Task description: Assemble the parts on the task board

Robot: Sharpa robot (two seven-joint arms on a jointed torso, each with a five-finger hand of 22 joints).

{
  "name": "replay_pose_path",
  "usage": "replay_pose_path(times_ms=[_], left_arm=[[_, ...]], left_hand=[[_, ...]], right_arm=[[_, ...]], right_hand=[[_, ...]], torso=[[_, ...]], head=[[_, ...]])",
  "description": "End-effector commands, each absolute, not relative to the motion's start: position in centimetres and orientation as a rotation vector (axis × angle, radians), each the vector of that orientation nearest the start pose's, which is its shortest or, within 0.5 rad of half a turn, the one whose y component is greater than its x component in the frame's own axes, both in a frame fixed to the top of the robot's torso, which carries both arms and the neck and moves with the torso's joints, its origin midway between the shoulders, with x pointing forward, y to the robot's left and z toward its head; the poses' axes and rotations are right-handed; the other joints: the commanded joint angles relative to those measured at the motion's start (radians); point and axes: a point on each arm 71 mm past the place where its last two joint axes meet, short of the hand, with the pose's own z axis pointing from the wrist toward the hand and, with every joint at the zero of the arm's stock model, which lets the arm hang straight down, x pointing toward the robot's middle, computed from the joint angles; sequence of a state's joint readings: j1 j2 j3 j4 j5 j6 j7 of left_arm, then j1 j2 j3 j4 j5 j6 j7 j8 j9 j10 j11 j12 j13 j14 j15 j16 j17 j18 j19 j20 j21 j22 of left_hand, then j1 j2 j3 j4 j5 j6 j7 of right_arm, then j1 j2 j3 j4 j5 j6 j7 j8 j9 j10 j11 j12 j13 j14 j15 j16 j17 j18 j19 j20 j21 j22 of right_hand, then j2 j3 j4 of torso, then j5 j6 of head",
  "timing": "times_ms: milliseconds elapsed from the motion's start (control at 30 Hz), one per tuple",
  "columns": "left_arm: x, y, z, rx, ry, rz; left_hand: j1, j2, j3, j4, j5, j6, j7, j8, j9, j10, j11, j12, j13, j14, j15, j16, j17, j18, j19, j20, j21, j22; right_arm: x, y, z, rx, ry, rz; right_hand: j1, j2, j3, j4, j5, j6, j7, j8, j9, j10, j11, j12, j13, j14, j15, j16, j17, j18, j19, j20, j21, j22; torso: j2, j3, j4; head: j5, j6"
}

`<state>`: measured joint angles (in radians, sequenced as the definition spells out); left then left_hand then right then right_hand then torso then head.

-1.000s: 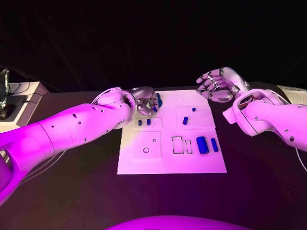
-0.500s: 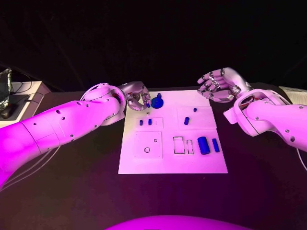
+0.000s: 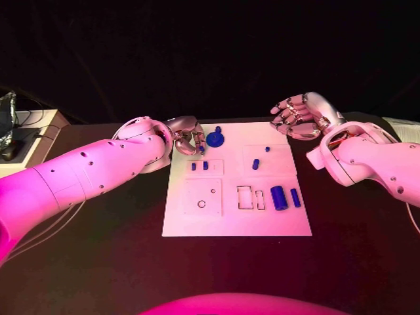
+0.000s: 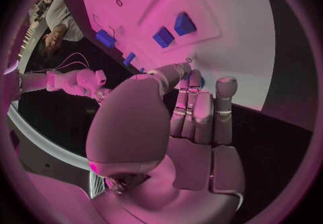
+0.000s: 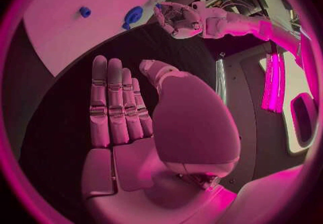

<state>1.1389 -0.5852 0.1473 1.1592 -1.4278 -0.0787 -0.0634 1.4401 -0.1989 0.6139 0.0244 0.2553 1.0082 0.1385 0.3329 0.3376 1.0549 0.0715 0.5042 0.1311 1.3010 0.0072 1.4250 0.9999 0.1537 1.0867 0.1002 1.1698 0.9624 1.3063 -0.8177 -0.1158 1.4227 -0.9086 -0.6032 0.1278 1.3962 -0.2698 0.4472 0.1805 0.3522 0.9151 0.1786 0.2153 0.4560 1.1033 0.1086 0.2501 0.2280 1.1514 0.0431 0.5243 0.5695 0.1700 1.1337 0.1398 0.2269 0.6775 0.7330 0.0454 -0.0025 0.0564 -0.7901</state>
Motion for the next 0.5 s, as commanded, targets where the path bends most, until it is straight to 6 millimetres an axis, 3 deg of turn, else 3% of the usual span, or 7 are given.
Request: replay_pose_path(times_ms=[33,500], left_arm=[[55.29,17.17,-19.33,0.091,1.815,-0.636],[55.19,17.29,-19.68,0.106,1.851,-0.62]], left_hand=[[-0.009,-0.001,-0.002,-0.004,-0.002,0.004,0.0,-0.003,0.014,0.008,0.002,-0.008,-0.001,0.004,0.0,0.005,0.001,-0.004,0.0,0.005,0.0,0.0],[-0.007,0.0,-0.002,-0.005,-0.002,0.006,0.0,-0.004,0.015,0.011,0.002,-0.012,0.0,0.005,0.0,0.005,0.003,-0.005,0.003,0.006,0.003,0.004]], right_arm=[[51.56,-22.65,-14.74,0.287,1.406,0.889],[51.57,-22.67,-14.75,0.287,1.407,0.889]], right_hand=[[-0.006,0.003,0.001,-0.005,0.003,0.001,0.005,-0.005,-0.002,0.001,0.004,-0.006,-0.003,-0.01,0.001,-0.008,-0.002,0.01,-0.005,0.003,-0.007,-0.005],[-0.007,0.004,0.001,-0.006,0.003,0.002,0.005,-0.005,-0.002,0.003,0.005,-0.007,-0.008,-0.012,0.002,-0.017,-0.005,0.01,-0.006,0.004,-0.014,-0.013]], torso=[[0.001,0.0007,0.0011],[0.0,0.0005,0.0008]], head=[[0.0,-0.003],[0.001,-0.009]])
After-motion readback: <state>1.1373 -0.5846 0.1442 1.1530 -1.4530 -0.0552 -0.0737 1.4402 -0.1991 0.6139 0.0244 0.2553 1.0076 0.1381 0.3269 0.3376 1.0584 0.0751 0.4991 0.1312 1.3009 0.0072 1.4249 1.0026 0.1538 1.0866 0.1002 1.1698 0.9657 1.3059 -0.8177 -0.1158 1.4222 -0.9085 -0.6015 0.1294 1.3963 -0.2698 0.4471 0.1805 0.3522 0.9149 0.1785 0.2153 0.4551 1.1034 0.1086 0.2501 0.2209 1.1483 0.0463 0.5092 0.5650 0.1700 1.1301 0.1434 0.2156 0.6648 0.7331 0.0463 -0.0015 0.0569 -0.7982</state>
